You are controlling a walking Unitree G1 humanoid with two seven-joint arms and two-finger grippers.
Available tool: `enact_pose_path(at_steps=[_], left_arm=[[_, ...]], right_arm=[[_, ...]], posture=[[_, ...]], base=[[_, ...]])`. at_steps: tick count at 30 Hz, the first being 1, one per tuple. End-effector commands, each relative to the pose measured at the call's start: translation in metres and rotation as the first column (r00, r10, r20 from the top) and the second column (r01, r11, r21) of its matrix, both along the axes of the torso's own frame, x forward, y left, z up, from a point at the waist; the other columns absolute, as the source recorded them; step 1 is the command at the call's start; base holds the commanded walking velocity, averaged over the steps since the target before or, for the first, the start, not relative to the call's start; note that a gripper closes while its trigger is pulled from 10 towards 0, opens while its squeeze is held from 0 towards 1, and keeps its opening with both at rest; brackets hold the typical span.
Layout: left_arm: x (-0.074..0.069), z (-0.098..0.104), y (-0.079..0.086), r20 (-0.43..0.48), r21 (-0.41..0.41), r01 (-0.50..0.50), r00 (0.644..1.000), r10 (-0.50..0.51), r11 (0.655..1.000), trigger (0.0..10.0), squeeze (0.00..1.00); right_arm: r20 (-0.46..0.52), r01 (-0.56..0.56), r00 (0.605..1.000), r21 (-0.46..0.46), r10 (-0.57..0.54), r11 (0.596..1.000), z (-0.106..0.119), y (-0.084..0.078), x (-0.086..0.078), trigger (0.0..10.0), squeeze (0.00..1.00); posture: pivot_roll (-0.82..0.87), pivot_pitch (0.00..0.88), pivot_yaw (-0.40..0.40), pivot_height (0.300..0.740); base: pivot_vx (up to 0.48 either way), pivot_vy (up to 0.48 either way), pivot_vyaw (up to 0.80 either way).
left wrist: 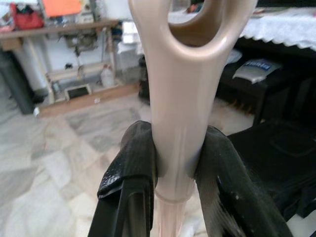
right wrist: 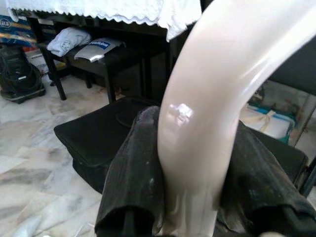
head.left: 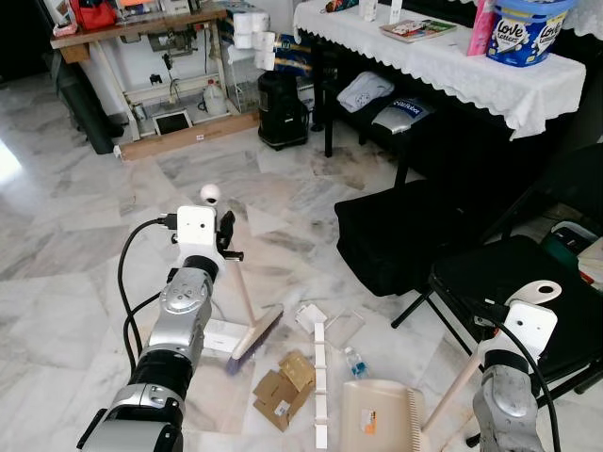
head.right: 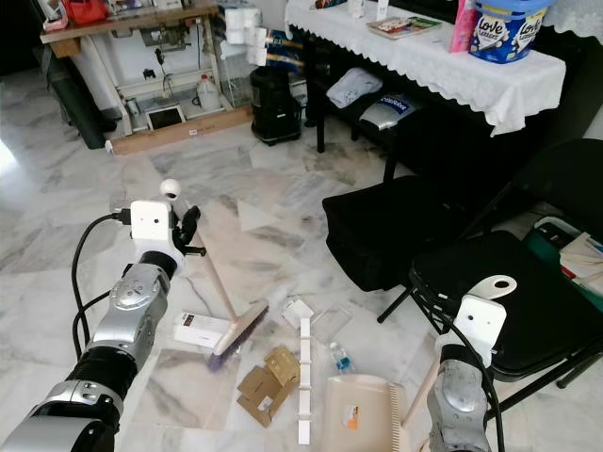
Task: Sweep floor
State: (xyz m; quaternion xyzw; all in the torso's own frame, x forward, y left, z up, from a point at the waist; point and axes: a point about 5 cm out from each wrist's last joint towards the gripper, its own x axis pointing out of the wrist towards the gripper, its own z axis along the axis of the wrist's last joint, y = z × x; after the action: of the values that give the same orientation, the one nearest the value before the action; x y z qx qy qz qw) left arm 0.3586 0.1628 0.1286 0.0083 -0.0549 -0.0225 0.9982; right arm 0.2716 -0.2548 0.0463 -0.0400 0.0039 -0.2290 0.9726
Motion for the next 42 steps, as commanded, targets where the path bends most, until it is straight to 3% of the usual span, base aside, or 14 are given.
enact_pose_path(at_steps=[1, 5, 12, 21, 33, 42], left_arm=[[0.004, 0.005, 0.009, 0.010, -0.003, -0.044, 0.999, 0.044, 0.999, 10.0, 0.00], [0.006, 0.000, 0.015, -0.024, -0.017, -0.074, 0.997, 0.074, 0.997, 10.0, 0.00], [0.015, 0.010, 0.017, -0.017, -0.019, -0.089, 0.996, 0.089, 0.996, 10.0, 0.00], [0.021, 0.025, 0.041, 0.013, 0.003, -0.153, 0.988, 0.153, 0.988, 10.0, 0.00], [0.022, 0.037, 0.054, 0.068, -0.007, -0.214, 0.975, 0.214, 0.977, 10.0, 0.00], [0.014, 0.013, 0.041, 0.014, 0.019, -0.153, 0.988, 0.153, 0.988, 10.0, 0.00]], right_arm=[[0.045, -0.024, 0.999, -0.009, 0.024, 1.000, 0.011, 0.003, 0.011, 10.0, 0.00], [0.051, -0.053, 0.997, -0.013, 0.053, 0.999, 0.016, 0.007, 0.020, 10.0, 0.00], [0.053, -0.099, 0.994, -0.014, 0.099, 0.995, 0.024, 0.014, 0.035, 10.0, 0.00], [0.083, -0.133, 0.987, -0.021, 0.134, 0.991, 0.038, 0.021, 0.052, 10.0, 0.00], [0.045, -0.176, 0.983, -0.032, 0.177, 0.984, 0.037, 0.024, 0.057, 10.0, 0.00], [0.069, -0.170, 0.982, -0.060, 0.174, 0.984, 0.037, 0.022, 0.053, 10.0, 0.00]], posture=[[-0.07, 0.048, 0.042, 0.740], [-0.07, 0.038, 0.029, 0.740], [-0.02, 0.034, 0.021, 0.740], [-0.02, 0.059, 0.037, 0.740], [0.05, 0.073, -0.019, 0.740], [-0.04, 0.111, 0.031, 0.740]], base=[[0.000, 0.000, 0.00], [0.000, 0.000, 0.00], [0.000, 0.000, 0.00], [0.000, 0.000, 0.00], [0.000, 0.000, 0.00], [0.000, 0.000, 0.00]])
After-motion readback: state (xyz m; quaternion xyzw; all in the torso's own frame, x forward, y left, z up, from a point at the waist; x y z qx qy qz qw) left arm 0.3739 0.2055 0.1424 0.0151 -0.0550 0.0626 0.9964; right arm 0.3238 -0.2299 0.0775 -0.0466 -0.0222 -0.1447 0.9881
